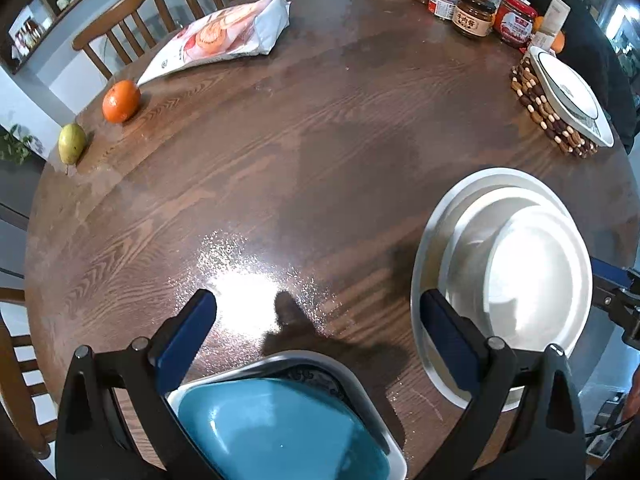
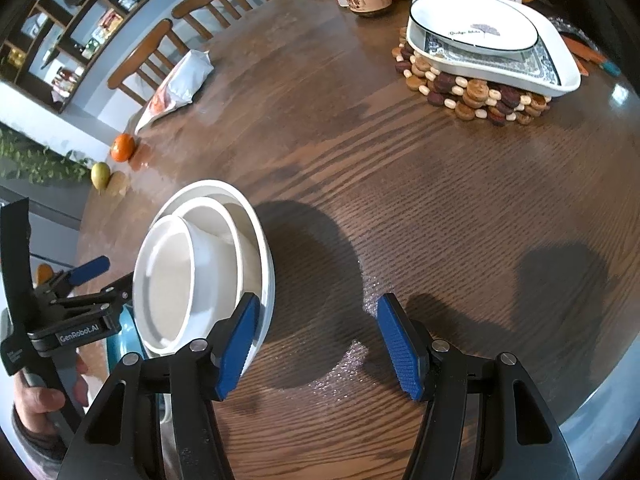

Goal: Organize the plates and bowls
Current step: 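Move both open grippers to the rim of the nested bowl stack, then grasp the nested white bowl stack's rim with both grippers, then carry the bowl stack with both grippers over the teal dish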

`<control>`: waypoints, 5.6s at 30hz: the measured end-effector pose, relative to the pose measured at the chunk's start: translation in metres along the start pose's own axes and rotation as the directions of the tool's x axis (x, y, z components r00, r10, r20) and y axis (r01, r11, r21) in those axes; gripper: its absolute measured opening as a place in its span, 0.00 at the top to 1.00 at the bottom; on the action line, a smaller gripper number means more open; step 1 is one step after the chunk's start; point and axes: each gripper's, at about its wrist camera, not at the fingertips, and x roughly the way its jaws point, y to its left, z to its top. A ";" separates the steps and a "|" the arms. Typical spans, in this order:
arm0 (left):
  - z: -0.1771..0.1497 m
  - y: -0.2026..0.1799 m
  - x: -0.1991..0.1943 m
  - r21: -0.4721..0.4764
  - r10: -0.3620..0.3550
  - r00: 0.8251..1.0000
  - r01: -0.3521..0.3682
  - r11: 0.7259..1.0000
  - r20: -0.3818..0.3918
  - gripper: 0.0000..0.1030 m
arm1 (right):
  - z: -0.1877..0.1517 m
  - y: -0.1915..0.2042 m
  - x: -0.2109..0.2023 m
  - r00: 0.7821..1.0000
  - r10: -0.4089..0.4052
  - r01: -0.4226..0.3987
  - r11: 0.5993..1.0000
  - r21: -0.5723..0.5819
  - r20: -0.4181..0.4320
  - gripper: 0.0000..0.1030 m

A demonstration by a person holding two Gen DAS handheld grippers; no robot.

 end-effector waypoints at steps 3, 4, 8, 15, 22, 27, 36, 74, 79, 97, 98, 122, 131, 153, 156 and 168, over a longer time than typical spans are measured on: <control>-0.001 -0.003 -0.002 0.021 0.015 1.000 -0.016 1.000 0.015 0.06 | 0.000 0.004 -0.002 1.000 0.001 -0.001 1.000 -0.021 0.010 0.48; -0.001 -0.004 -0.002 0.023 0.012 1.000 -0.012 1.000 0.017 0.09 | 0.000 0.006 -0.002 1.000 0.003 -0.002 1.000 -0.026 0.013 0.52; -0.004 -0.006 -0.005 0.029 -0.006 1.000 0.005 1.000 0.025 0.18 | 0.000 0.008 -0.001 1.000 0.026 -0.026 0.999 -0.029 0.015 0.61; -0.005 -0.015 -0.009 0.032 -0.024 0.999 0.023 0.999 0.034 0.38 | 0.000 0.013 0.000 0.999 0.047 -0.047 0.998 -0.028 0.012 0.71; -0.008 -0.029 -0.012 0.036 -0.089 0.995 0.088 0.995 0.044 0.83 | -0.001 0.021 0.000 0.997 0.069 -0.068 0.996 -0.055 0.025 0.89; -0.010 -0.039 -0.013 0.047 -0.098 0.993 0.096 0.994 0.058 0.96 | 0.000 0.023 0.000 0.998 0.064 -0.062 0.996 -0.057 0.028 0.89; -0.011 -0.033 -0.012 0.016 -0.133 0.988 0.132 0.991 0.083 0.97 | -0.006 0.029 -0.002 0.997 0.022 -0.017 0.998 -0.066 0.071 0.89; -0.017 -0.009 -0.017 0.003 -0.200 0.973 0.201 0.980 0.111 0.98 | -0.041 0.047 -0.015 0.942 -0.007 -0.031 0.994 0.107 0.336 0.89; -0.017 -0.010 -0.024 0.007 -0.192 0.972 0.193 0.981 0.132 0.98 | -0.040 0.046 -0.021 0.942 -0.006 -0.028 0.995 0.097 0.336 0.89; -0.020 -0.005 -0.026 -0.053 -0.165 0.973 0.176 0.983 0.163 0.98 | -0.028 0.051 -0.014 0.968 0.004 -0.013 0.999 0.035 0.251 0.89; -0.021 -0.005 -0.026 -0.056 -0.165 0.973 0.177 0.983 0.163 0.98 | -0.028 0.051 -0.014 0.969 0.005 -0.013 0.999 0.031 0.247 0.89; -0.029 -0.002 -0.051 -0.099 -0.125 0.965 0.151 0.984 0.232 0.98 | -0.022 0.063 -0.033 0.970 0.035 -0.020 0.998 -0.067 0.240 0.89; -0.032 0.005 -0.062 -0.132 -0.095 0.962 0.132 0.982 0.256 0.98 | -0.021 0.073 -0.040 0.969 0.058 -0.033 0.994 -0.106 0.242 0.89; -0.067 0.047 -0.087 -0.248 0.001 0.955 0.076 0.966 0.296 0.98 | -0.032 0.125 -0.041 0.968 0.124 -0.072 0.970 -0.232 0.219 0.89; -0.074 0.055 -0.087 -0.265 0.017 0.956 0.065 0.962 0.293 0.98 | -0.036 0.132 -0.038 0.969 0.134 -0.081 0.966 -0.246 0.206 0.89; -0.100 0.079 -0.086 -0.318 0.049 0.961 0.041 0.947 0.271 0.97 | -0.049 0.159 -0.026 0.975 0.150 -0.097 0.950 -0.296 0.164 0.89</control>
